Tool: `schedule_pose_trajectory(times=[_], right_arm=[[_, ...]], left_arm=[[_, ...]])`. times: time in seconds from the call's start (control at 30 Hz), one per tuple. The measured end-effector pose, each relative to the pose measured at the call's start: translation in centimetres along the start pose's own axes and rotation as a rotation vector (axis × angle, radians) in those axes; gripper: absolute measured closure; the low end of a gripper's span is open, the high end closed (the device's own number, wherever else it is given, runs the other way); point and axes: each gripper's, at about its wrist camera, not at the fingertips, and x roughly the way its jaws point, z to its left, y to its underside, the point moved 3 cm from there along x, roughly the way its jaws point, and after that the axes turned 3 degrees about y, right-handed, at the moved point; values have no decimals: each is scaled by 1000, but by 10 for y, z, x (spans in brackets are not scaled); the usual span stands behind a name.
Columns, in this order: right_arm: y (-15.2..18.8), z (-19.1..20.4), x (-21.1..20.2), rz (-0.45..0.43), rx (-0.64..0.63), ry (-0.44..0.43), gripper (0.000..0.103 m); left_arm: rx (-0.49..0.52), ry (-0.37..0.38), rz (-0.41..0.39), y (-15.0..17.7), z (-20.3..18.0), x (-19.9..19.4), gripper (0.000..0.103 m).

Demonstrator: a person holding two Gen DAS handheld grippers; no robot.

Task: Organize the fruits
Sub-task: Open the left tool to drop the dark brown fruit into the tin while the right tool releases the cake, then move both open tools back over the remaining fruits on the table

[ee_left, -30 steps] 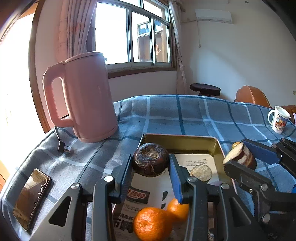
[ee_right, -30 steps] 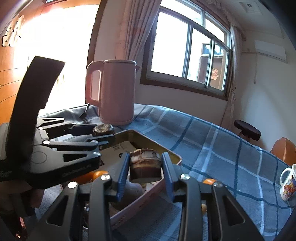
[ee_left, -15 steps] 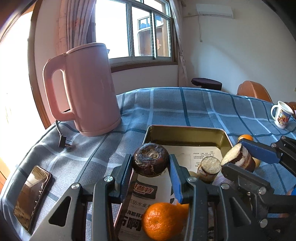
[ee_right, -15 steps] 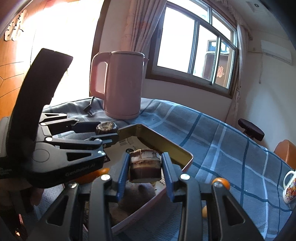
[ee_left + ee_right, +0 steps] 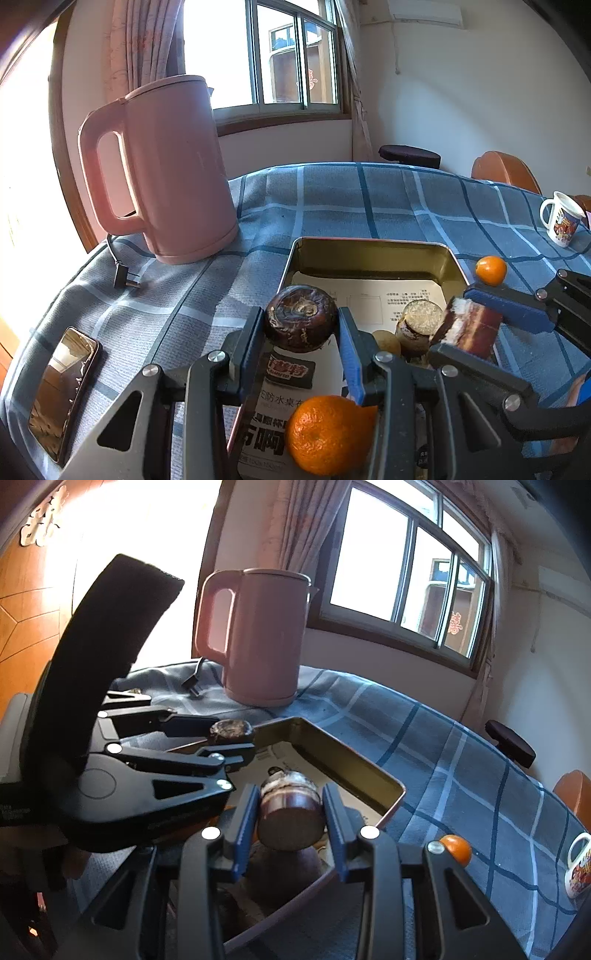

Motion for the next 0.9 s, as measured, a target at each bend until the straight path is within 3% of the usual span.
schedule_pose_trajectory(times=[0.4, 0.5, 0.57, 0.67, 0.77, 0.9], right_arm=[[3, 7, 3, 33, -24, -36, 63], [3, 4, 2, 30, -5, -31, 51], [4, -3, -1, 25, 16, -30, 43], [7, -13, -10, 10, 36, -28, 39], [10, -27, -25, -4, 37, 6, 28], [24, -72, -51, 8, 68, 123, 23]], left_arm=[[-9, -7, 9, 2, 3, 0, 61], [-25, -17, 6, 2, 6, -3, 54], [-28, -14, -2, 2, 7, -5, 43], [-24, -8, -30, 0, 5, -15, 26], [-16, 8, -63, -3, -1, -24, 22], [-13, 48, -97, -9, -15, -34, 21]])
